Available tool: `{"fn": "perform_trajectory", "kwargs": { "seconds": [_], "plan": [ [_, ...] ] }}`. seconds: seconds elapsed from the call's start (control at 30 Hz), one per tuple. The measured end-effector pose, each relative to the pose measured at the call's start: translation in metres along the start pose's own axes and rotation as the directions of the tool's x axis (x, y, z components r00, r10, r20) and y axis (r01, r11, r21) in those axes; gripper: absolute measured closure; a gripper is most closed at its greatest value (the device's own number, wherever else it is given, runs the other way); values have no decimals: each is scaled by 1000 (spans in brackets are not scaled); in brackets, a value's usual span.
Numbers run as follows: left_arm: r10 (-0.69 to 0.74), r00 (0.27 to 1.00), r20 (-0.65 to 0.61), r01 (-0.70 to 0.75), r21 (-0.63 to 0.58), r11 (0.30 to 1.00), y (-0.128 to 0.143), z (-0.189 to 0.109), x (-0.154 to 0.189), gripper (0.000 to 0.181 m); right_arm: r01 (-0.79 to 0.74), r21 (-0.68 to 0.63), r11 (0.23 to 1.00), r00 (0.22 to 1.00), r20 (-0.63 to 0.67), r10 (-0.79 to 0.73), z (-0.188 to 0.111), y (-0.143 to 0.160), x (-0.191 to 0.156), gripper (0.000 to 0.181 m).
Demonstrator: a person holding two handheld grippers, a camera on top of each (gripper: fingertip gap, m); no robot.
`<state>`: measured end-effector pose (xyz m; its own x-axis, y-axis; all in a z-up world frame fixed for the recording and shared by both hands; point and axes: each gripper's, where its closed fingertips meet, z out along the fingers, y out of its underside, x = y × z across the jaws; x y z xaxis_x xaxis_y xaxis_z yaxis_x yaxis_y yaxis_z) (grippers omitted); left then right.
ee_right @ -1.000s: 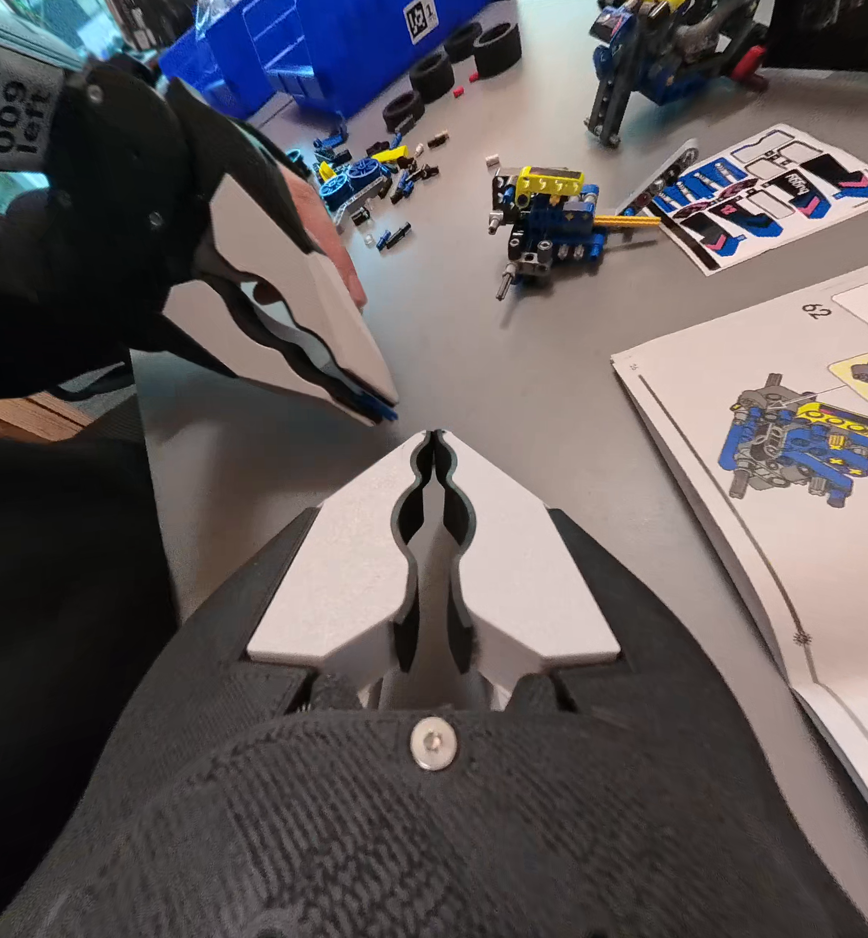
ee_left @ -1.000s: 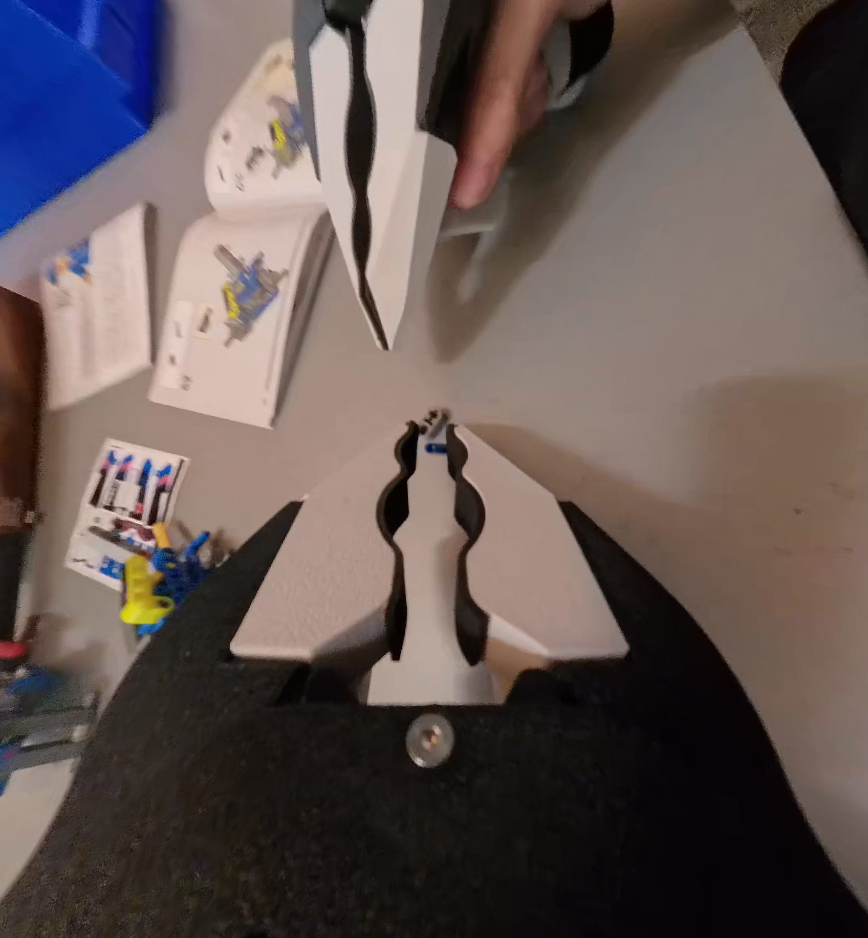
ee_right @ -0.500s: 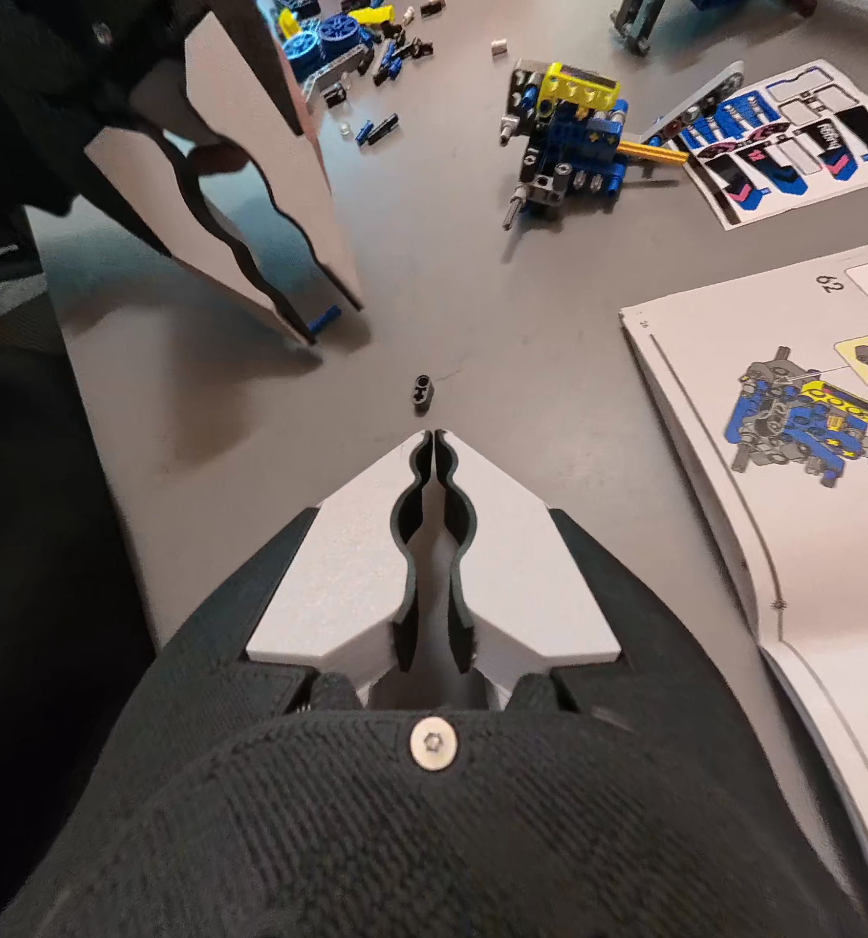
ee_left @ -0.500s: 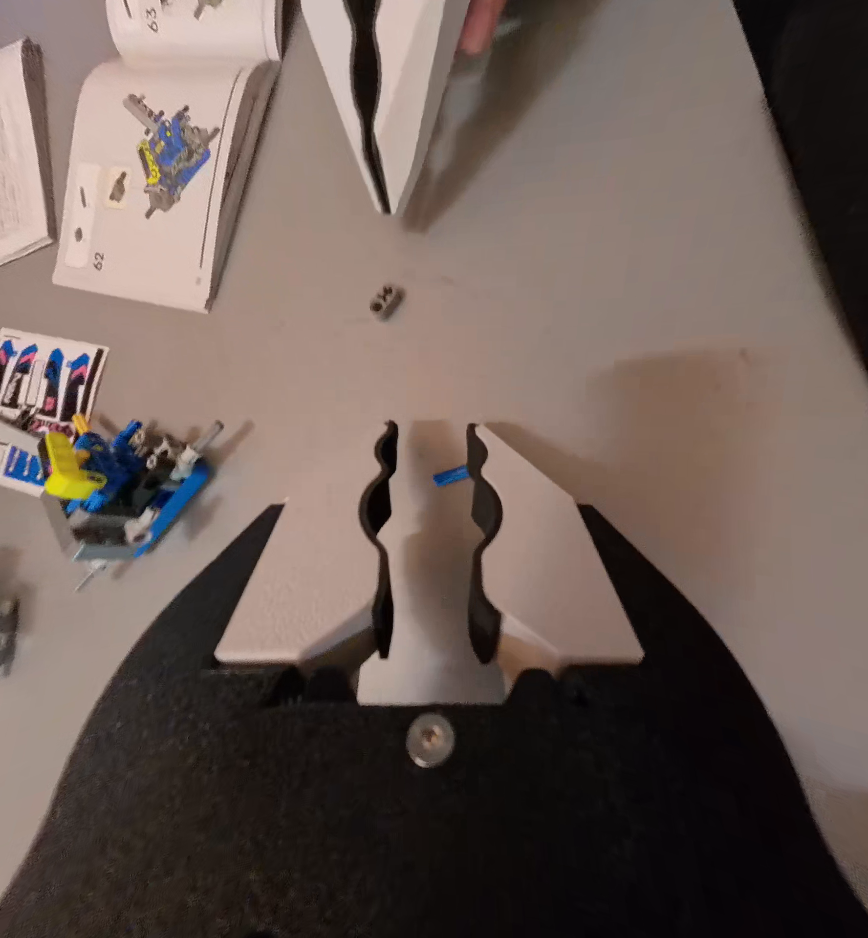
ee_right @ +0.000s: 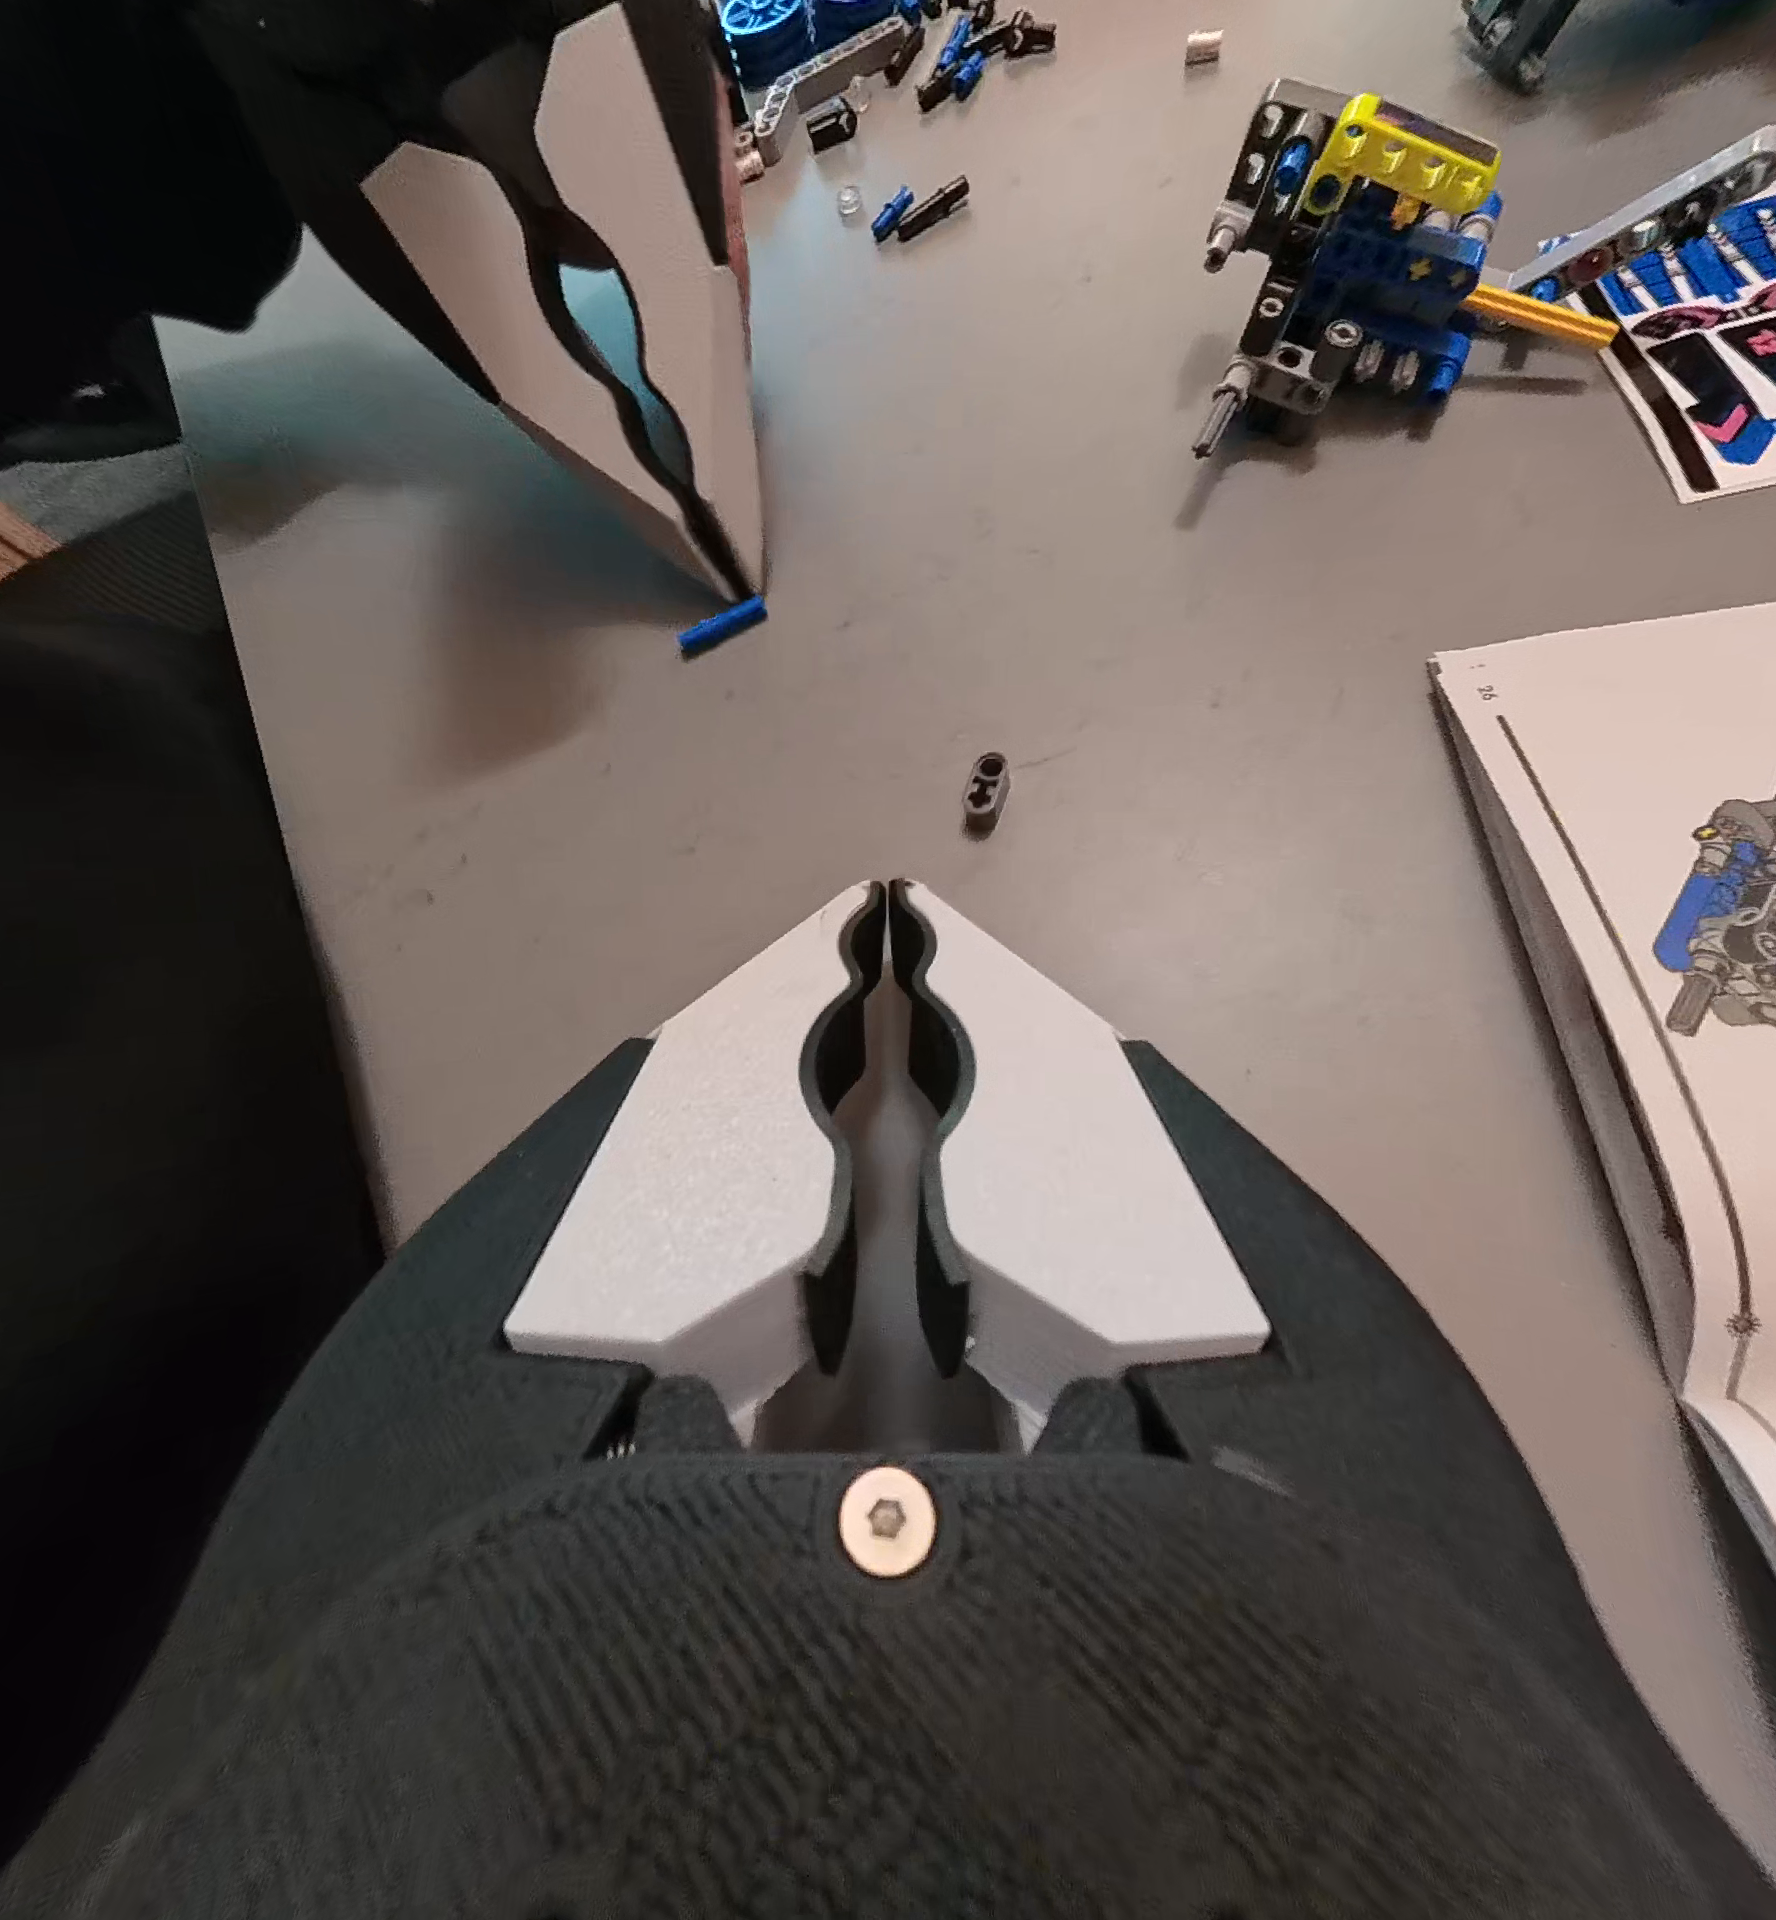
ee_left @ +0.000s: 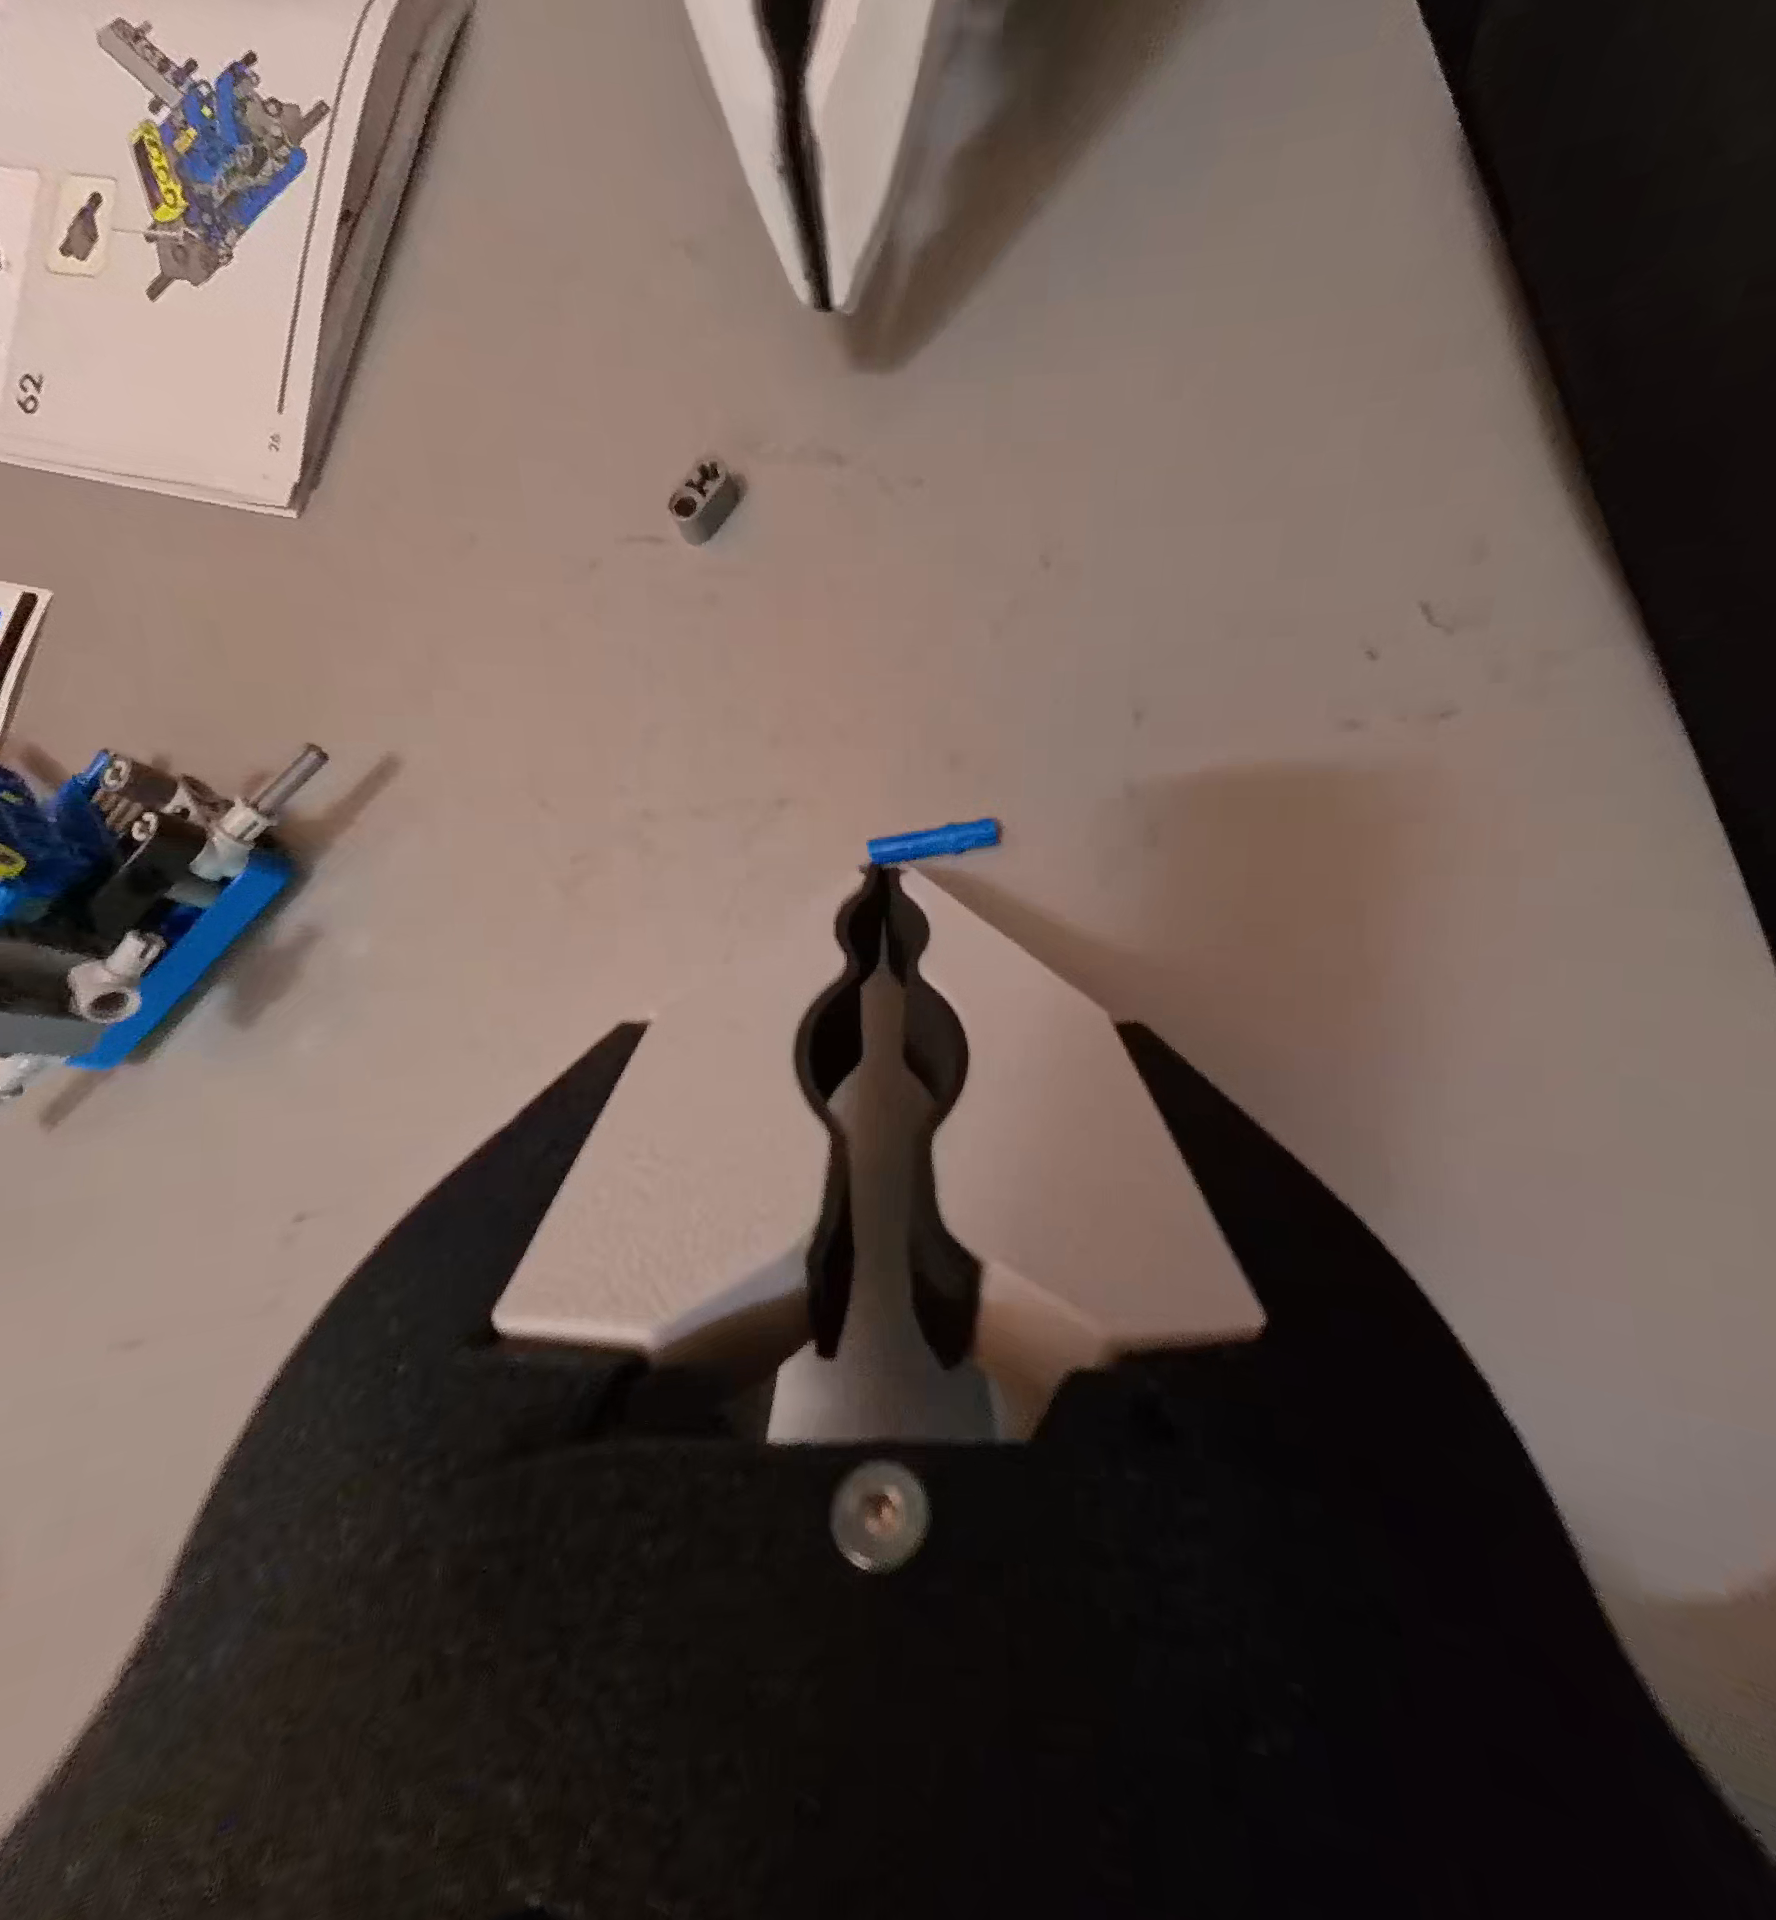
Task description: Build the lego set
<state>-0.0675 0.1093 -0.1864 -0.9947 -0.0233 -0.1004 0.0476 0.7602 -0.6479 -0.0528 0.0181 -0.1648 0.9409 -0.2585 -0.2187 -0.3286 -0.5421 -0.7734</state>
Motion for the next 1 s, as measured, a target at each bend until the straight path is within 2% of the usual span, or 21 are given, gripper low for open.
{"fn": "perform_trajectory", "kwargs": {
  "seconds": [0.03,0.33,0.5,0.63,0.83,1.0],
  "plan": [
    [-9,1000,4,9,6,1000,-2,2,-1,181,8,-4,1000,1000,-1,-8,-1,1,-1,181],
    [-198,979,56,194,77,978,-22,20,-15,181,28,17,999,999,-44,-27,-11,12,1,181],
    [-233,969,85,223,113,968,-29,25,-19,181,47,17,999,998,-48,-46,-9,9,2,181],
    [-259,956,142,236,158,959,-36,16,-19,181,72,-1,997,996,-56,-72,-7,12,4,181],
    [-390,877,280,327,246,912,-44,4,-2,162,101,37,994,990,-101,-96,-12,8,12,181],
    [-502,801,325,466,188,865,-33,20,16,155,98,68,993,990,-110,-90,-14,2,18,181]
  ]
}}
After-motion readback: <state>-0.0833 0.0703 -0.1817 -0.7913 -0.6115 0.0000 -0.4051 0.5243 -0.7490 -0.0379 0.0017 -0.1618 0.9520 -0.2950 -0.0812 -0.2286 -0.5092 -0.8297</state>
